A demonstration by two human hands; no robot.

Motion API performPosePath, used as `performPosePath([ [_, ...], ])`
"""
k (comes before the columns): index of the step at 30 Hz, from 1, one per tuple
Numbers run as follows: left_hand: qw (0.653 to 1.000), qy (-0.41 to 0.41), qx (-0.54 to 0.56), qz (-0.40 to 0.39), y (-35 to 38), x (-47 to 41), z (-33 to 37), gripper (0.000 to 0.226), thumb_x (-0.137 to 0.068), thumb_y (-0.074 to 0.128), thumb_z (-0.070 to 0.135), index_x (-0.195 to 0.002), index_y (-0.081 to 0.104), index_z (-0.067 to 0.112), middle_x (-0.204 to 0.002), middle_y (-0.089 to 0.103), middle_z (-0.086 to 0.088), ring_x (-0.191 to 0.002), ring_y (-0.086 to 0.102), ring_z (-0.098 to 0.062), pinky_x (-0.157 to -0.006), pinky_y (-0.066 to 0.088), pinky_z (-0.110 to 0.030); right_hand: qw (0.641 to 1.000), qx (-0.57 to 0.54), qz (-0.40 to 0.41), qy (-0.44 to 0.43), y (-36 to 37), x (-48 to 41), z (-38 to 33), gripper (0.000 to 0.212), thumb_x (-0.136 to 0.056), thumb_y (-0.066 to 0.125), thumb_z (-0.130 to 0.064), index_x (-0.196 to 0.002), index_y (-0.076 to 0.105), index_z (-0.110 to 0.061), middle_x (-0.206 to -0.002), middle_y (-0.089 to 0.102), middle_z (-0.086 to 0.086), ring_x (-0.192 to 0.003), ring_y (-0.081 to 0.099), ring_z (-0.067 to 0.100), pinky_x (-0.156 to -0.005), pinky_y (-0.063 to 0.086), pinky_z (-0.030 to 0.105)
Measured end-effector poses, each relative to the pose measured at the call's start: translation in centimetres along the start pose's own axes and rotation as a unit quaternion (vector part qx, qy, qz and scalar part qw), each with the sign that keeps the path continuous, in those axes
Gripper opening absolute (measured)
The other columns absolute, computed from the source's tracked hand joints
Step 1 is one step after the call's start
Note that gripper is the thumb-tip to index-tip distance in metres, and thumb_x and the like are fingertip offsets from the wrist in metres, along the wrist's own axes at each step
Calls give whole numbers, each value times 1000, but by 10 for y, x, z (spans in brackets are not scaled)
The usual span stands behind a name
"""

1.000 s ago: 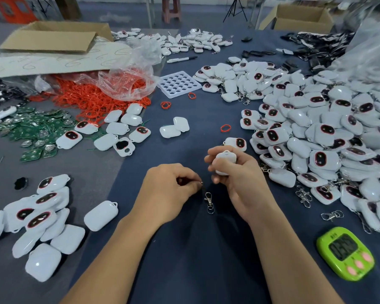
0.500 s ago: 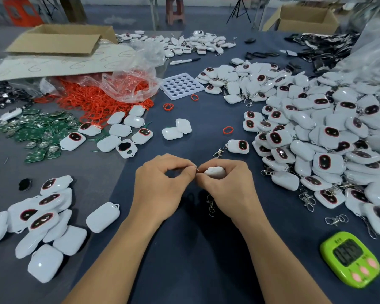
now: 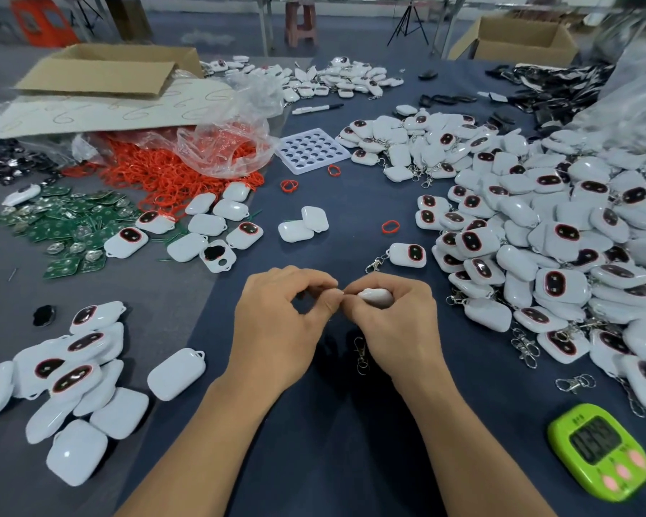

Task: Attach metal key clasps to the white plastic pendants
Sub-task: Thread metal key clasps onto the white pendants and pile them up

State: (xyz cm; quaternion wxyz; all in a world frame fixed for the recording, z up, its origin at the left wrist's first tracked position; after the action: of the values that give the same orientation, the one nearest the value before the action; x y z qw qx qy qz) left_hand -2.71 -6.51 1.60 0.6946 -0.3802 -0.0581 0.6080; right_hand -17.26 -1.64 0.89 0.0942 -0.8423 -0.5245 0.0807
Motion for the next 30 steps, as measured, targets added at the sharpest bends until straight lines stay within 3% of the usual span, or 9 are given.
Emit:
performPosePath([
  [2, 998, -39, 54, -18, -1, 0, -1, 22, -80, 82, 32, -91, 72, 49, -87, 69, 29, -94, 61, 0, -81, 40, -7, 998, -54, 6, 12, -1, -1, 0, 9, -77, 79, -17, -73, 78, -26, -64, 72, -2, -58, 63, 15, -58, 52, 29],
  [4, 994, -58, 87, -37, -2, -1, -1, 31, -78, 84, 24, -87, 73, 52, -82, 71, 27, -87, 65, -2, -76, 45, -9, 996, -88, 3, 17, -2, -2, -1, 2, -74, 76, -22, -73, 78, -23, -64, 72, 0, -54, 59, 12, -56, 47, 26],
  [7, 988, -72, 127, -50, -2, -2, 1, 26, -79, 81, 22, -80, 76, 47, -76, 73, 22, -77, 67, -2, -69, 46, -8, 996, -86, -7, 14, -3, -2, 1, 3, -73, 75, -24, -72, 78, -23, -58, 67, -7, -50, 52, 2, -53, 41, 17],
  [11, 981, -96, 164, -51, -2, -3, 1, 18, -80, 75, 22, -76, 76, 39, -73, 73, 15, -71, 66, -2, -65, 47, -9, 998, -47, -46, 14, -2, -1, 0, 4, -73, 76, -27, -74, 79, -24, -62, 69, -2, -57, 56, 6, -58, 45, 26],
  [14, 985, -93, 130, -59, 0, -1, -1, 20, -85, 73, 23, -80, 73, 43, -77, 70, 15, -79, 66, -8, -69, 48, -17, 1000, -2, -23, 3, 0, 0, 0, 2, -77, 78, -28, -76, 79, -30, -65, 72, -5, -59, 62, 6, -55, 50, 22],
  [20, 1000, -3, -7, -17, 0, -2, 6, 15, -83, 67, 32, -91, 66, 44, -85, 65, 23, -92, 56, -2, -78, 35, -6, 999, 40, 35, -10, 3, 1, 0, 21, -81, 80, -16, -74, 76, -35, -60, 68, -13, -50, 58, 1, -47, 41, 9],
  [22, 997, -48, 38, -45, 0, -2, 4, 19, -84, 74, 29, -86, 70, 47, -81, 68, 23, -87, 61, -3, -76, 42, -9, 999, 23, 37, 1, 2, 0, 0, 22, -81, 77, -12, -73, 77, -33, -63, 71, -9, -54, 63, 7, -49, 47, 15],
  [25, 984, -104, 115, -92, -2, -3, -1, 28, -83, 80, 18, -81, 76, 46, -69, 71, 17, -62, 62, 1, -57, 47, -11, 999, -19, 30, 16, 0, -2, 1, 21, -79, 74, -9, -72, 78, -28, -66, 73, 0, -65, 69, 24, -55, 54, 25],
  [30, 975, -125, 151, -105, -2, -4, 0, 27, -79, 79, 13, -76, 78, 40, -65, 73, 8, -54, 58, -3, -52, 47, -18, 999, -48, -11, 24, -1, -3, 2, 11, -70, 70, -17, -72, 79, -24, -62, 70, 3, -56, 58, 11, -53, 46, 22],
])
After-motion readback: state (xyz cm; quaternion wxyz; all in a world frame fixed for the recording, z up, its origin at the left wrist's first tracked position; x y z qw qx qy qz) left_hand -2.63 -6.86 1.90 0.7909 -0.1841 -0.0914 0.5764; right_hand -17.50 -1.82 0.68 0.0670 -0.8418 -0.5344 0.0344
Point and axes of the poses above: each hand's wrist, its own x-axis away from the middle knuckle, its own y-axis out of the palm, z = x × y, the point moved 1 cm from there along -x, towards the middle knuckle
